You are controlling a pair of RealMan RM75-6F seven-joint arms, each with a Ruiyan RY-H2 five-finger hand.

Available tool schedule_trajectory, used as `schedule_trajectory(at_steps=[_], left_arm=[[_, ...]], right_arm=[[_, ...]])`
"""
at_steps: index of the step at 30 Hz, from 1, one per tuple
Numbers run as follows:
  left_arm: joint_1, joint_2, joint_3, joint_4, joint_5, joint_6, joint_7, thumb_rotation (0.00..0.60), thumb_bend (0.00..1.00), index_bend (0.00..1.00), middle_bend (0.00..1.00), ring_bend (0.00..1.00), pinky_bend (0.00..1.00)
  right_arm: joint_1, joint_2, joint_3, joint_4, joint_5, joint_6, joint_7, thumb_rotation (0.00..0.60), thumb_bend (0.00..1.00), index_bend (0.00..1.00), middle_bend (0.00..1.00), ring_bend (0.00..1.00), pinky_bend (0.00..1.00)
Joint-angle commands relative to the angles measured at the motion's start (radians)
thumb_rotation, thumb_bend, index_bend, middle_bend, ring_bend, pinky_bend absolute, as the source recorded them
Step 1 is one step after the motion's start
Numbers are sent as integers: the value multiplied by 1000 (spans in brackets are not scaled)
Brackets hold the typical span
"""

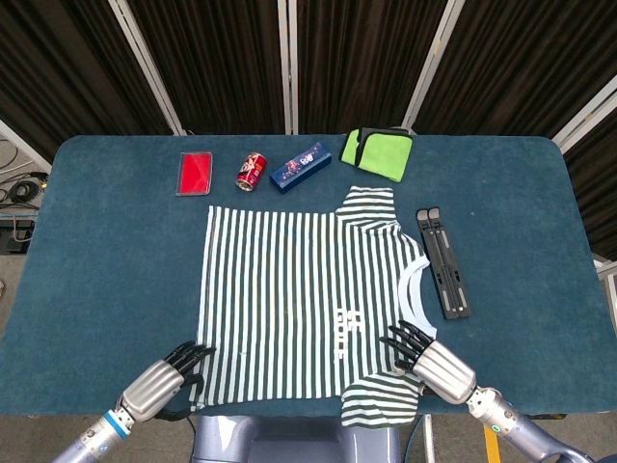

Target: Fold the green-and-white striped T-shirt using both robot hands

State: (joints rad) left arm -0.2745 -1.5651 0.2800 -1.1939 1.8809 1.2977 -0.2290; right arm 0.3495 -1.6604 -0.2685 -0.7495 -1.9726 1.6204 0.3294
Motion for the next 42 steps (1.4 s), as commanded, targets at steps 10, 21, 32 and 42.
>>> schedule_trajectory(at_steps=[10,21,32,42], left_arm=[[-6,-8,2,8,-11,-7,-7,600,310,480,0,0,0],[-12,-15,2,9,-17,-8,-12,600,453,480,0,0,0],[-21,-15,4,-10,-35,-30,-2,600,499,498,0,0,0],[-25,-19,-7,-24,-59,-29,-32,600,505,664,0,0,0]], right_arm=[[-1,0,-1,0,0,4,1,600,405,728,143,0,0],[-1,0,-1,0,1,6,2,600,405,728,143,0,0],[-1,2,-1,-3,2,8,4,600,405,728,143,0,0],[0,4,1,-3,6,10,11,600,405,728,144,0,0]])
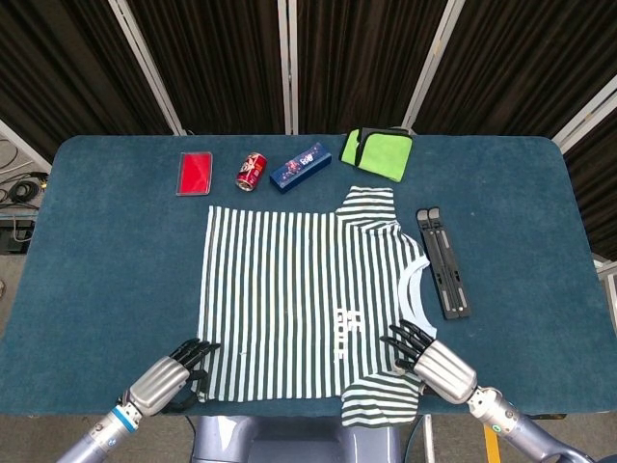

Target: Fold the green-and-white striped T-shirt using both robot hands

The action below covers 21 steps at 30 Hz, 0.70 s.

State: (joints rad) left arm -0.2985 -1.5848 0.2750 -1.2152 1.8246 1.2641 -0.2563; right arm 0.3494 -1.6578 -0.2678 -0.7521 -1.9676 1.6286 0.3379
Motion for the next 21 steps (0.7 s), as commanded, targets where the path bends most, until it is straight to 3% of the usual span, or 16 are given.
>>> schedule_trajectory(at_steps=[1,9,21], left_arm=[[0,1,-2,-3,-2,6,-5,600,505,675,0,0,0],[-3,20,-3,-23,6,33,-11,600,516,735,0,0,0],[-5,85,31,-81,55,75,7,600,582,785,0,0,0]], right_arm=[[0,1,0,0,0,3,3,600,405,728,144,0,0],[11,13,-3,-9,-13,12,0,600,405,729,148,0,0],[70,103,-46,-129,-73,-16,15,600,405,740,142,0,0]])
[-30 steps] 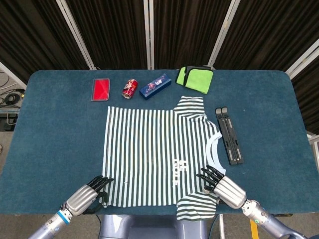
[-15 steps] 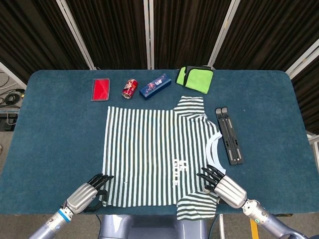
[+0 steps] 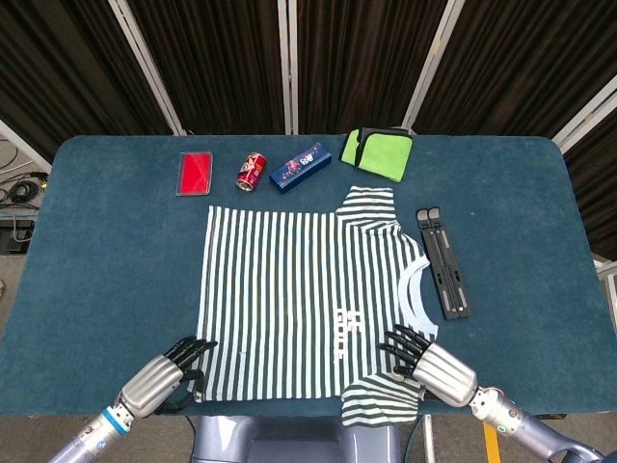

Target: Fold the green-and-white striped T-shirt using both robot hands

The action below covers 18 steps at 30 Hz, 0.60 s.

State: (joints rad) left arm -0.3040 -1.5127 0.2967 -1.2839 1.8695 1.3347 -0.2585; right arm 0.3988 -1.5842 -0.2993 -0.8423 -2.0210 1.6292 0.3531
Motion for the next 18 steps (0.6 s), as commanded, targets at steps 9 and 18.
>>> schedule_trajectory(at_steps=[9,18], left_arm=[[2,76,65,-65,87,48,33,600,586,789,0,0,0],[15,116,122,-77,167,103,32,600,608,789,0,0,0]], right_arm=[[73,152,-73,-225,-109,-44,-74,600,405,741,142,0,0],[91,223,-115,-366,-172,-75,-131,600,405,741,142,0,0]])
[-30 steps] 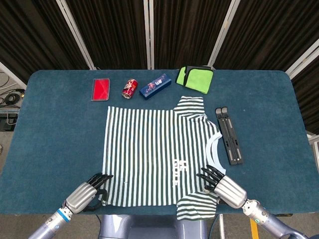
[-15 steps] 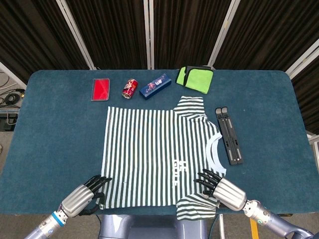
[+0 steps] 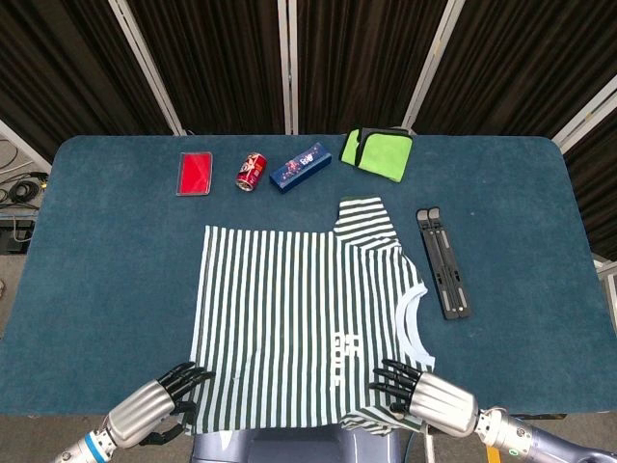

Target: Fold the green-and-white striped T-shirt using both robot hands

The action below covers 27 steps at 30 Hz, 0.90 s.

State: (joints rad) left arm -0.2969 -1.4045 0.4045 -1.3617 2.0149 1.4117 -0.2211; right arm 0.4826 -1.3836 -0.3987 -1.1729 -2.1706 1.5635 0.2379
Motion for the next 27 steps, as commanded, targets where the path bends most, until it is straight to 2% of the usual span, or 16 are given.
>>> schedule_trajectory(at_steps=[1,17,27], left_arm=[[11,9,18,6,31,38,-6,600,611,789,0,0,0],[32,25,66,5,101,82,-27,600,611,789,15,0,0],[37,29,78,-3,106,67,-27,600,611,789,15,0,0]], right_arm=[[8,28,-20,-48,-29,-10,-21,600,405,741,142,0,0],[-4,82,-55,-123,-111,0,-79,600,405,741,142,0,0],[-12,93,-60,-139,-134,-2,-91,600,405,742,141,0,0]])
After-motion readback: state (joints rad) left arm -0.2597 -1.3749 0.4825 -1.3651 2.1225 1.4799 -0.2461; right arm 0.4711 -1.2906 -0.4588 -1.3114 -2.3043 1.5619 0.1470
